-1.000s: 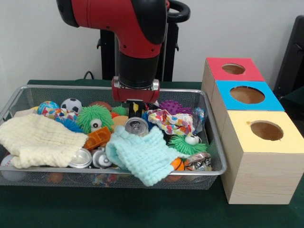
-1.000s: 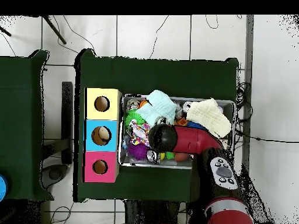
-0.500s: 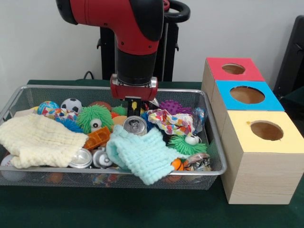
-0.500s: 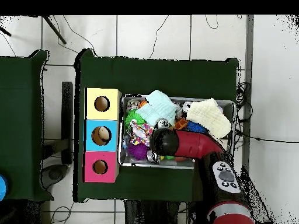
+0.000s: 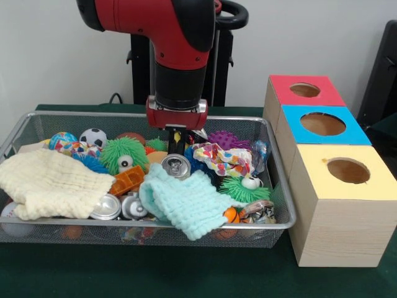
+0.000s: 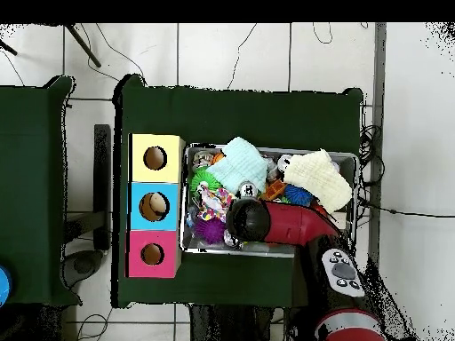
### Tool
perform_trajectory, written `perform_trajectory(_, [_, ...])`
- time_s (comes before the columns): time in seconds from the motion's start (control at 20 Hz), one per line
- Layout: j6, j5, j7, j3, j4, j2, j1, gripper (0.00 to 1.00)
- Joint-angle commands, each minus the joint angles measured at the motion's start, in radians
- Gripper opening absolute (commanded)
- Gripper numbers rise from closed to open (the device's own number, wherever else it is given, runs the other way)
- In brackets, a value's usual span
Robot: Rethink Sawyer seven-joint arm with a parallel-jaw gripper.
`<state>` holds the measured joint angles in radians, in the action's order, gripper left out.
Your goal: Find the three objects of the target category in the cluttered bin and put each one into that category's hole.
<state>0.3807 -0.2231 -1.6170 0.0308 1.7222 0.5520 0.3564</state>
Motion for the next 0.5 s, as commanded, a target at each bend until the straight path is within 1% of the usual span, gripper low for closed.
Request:
perform_trajectory(0.05, [-0.076,-0.025,-0.102,0.058,0.042,0.014,0.014,0.00])
perform_trajectory(0.3, [-0.078,-0.023,-0.106,0.055,0.058,0.025,0.016,0.00])
perform_trajectory(0.5, [-0.095,-0.029,-0.107,0.057,0.092,0.039,0.027,0.00])
